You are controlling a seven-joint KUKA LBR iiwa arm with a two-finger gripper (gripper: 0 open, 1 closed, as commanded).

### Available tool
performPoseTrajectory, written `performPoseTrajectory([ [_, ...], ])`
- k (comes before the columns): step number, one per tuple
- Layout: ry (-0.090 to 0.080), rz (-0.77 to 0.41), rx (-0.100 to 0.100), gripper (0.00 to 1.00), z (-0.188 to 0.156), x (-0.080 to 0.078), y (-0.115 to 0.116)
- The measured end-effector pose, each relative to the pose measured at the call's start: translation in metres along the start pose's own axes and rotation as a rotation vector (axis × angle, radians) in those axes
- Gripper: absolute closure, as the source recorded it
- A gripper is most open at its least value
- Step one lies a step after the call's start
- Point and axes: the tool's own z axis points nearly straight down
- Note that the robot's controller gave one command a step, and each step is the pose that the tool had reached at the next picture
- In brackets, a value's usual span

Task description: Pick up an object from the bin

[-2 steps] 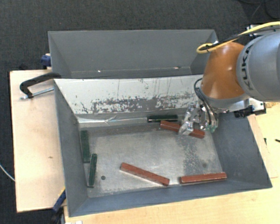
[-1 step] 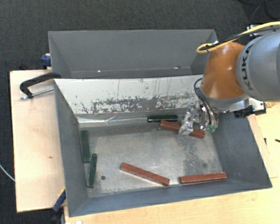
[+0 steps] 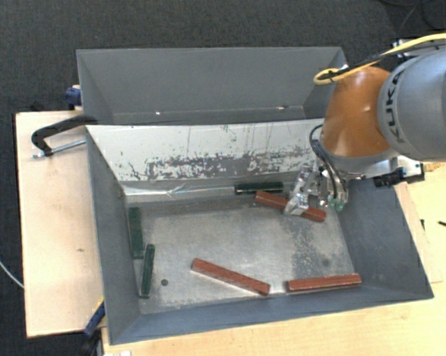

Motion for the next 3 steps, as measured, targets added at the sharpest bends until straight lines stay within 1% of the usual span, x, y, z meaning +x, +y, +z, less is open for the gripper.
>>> performPoseTrajectory([
  [1,0.012,0.0,0.0,1.0,-0.017,0.003,0.0],
  [2,0.006,0.0,-0.002,1.0,-0.039,0.002,0.001],
  [3,0.001,-0.001,-0.003,1.0,-0.053,0.0,0.001],
])
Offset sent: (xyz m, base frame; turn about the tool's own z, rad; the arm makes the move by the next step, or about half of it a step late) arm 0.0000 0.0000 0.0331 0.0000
